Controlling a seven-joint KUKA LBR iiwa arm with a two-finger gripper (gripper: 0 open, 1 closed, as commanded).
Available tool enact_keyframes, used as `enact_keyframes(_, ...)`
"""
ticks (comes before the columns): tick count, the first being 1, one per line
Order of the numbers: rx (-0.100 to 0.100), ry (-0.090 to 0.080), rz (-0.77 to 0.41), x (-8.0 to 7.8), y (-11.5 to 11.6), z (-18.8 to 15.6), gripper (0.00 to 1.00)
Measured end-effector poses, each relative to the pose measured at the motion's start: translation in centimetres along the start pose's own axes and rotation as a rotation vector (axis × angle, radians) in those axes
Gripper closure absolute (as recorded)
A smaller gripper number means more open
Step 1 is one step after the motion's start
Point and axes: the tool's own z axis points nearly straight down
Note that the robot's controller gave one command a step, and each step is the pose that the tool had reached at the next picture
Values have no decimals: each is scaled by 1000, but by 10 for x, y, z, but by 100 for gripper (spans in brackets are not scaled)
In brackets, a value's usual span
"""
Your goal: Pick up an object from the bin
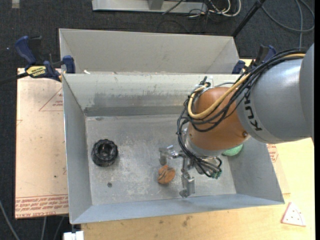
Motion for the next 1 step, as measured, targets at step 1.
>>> enact_keyframes(1, 0, -4, -50, -8, -15, 1, 0)
